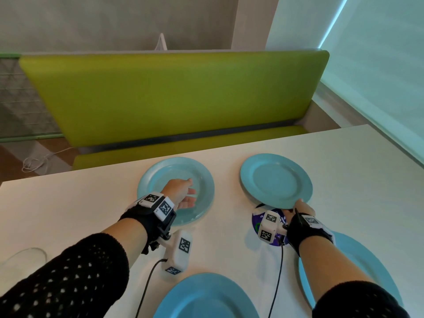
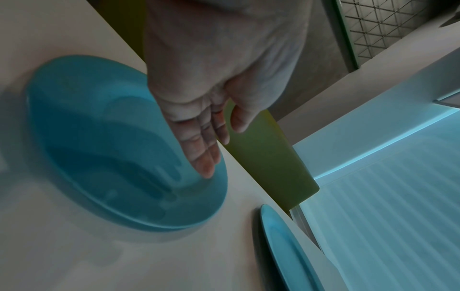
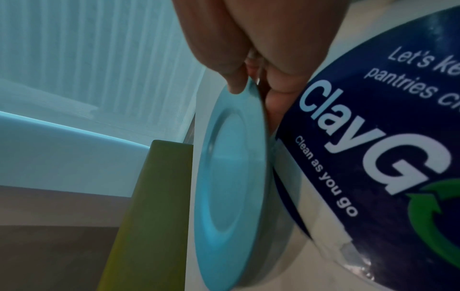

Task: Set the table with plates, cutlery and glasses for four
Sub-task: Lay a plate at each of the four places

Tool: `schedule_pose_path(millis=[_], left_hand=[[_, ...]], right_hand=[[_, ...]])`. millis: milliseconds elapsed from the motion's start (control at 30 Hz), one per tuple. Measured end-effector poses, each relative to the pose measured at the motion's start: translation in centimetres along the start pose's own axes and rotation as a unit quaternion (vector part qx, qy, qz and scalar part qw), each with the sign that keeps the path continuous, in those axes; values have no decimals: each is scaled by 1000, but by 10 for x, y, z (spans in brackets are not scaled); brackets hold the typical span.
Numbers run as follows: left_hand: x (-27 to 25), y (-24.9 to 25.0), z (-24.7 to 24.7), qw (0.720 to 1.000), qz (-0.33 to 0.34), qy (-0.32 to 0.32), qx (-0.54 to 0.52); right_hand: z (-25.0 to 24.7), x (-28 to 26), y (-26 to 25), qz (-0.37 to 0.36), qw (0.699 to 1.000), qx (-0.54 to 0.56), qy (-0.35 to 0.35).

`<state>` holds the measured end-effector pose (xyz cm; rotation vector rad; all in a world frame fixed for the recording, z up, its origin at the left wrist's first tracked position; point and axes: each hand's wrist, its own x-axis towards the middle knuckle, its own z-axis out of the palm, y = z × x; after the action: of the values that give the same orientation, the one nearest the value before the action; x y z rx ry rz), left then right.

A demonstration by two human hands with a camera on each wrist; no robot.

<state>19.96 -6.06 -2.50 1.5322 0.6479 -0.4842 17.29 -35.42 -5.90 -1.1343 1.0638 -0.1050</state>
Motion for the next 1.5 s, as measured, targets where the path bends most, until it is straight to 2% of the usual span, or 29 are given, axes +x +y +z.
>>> schedule_pose_path(millis=[233,433,600,767,1167,1500], left_hand=[[-1,2,-2,1000,5,-1,5],[-2,-2,2,1000,8,-12,3],[1,1,-3,1000,6,-4,-2],[3,-1,-10,1000,0,-2,-6],[4,3,-1,1000,0,-3,-9],[7,3,3,1000,-4,-7,-12]], right_hand=[[6,12,2,10,1000,8,-23],[10,30,1,-16,999,22,39],[1,89,15,-30,999,-4,40],[-1,109,20,-33,998,-6,59],[13,44,-5,-36,994,-34,99],[30,29,-1,-3,998,16,64]])
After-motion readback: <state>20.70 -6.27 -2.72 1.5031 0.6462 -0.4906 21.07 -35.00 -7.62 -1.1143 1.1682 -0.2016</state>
